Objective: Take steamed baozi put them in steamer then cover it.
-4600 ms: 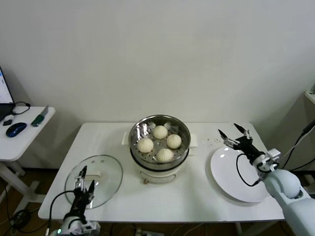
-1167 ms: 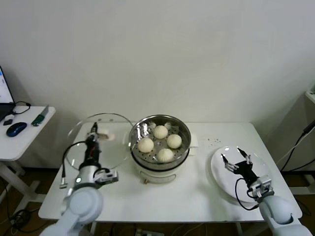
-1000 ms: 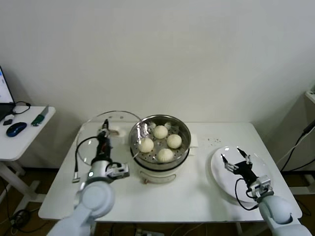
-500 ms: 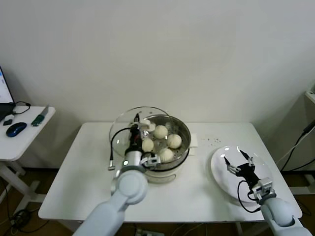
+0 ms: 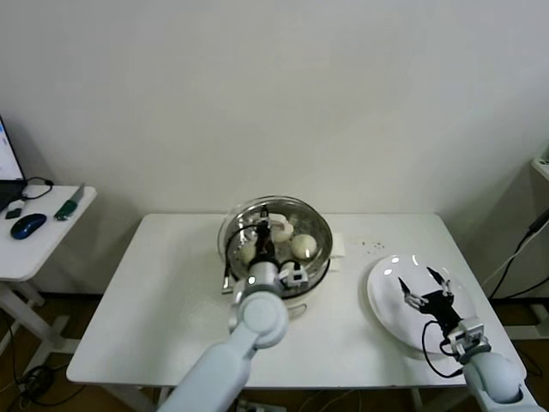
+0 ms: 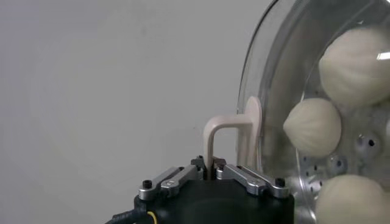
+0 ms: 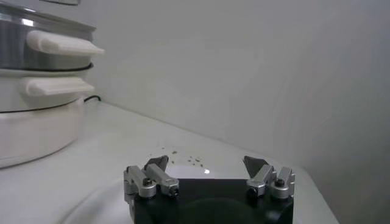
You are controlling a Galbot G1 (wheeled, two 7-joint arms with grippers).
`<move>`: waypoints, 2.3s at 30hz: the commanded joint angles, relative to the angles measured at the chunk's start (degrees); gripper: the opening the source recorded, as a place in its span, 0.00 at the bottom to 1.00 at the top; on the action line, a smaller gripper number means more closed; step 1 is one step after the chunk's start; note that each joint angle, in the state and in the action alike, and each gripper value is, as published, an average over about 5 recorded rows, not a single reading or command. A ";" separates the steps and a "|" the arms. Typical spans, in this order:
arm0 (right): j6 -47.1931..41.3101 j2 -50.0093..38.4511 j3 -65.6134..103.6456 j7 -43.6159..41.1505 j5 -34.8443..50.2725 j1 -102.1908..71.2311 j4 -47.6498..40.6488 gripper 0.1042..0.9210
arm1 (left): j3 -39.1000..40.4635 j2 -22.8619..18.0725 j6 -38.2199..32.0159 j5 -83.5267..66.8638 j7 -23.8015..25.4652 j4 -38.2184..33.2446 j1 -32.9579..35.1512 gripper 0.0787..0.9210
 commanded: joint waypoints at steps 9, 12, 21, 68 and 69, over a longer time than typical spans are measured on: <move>0.33 0.85 1.33 -0.30 -0.49 -0.42 -0.42 0.88 | 1.69 -2.93 2.80 1.14 -0.35 5.08 -1.20 0.08; 0.35 1.05 1.28 -0.32 -0.69 -0.37 -0.45 0.88 | 1.84 -2.87 2.80 1.07 -0.52 5.21 -1.36 0.08; 0.41 1.50 1.18 -0.36 -1.05 -0.16 -0.63 0.88 | 2.49 -2.65 2.80 1.29 -0.89 5.71 -1.80 0.08; 0.09 1.47 1.31 -1.09 -1.41 0.00 -0.95 0.88 | 2.93 1.59 2.80 -3.12 0.31 -3.50 0.27 0.33; -0.16 1.45 1.31 -1.10 -1.29 0.00 -0.86 0.88 | 2.92 1.80 2.80 -3.21 0.38 -4.43 0.58 0.36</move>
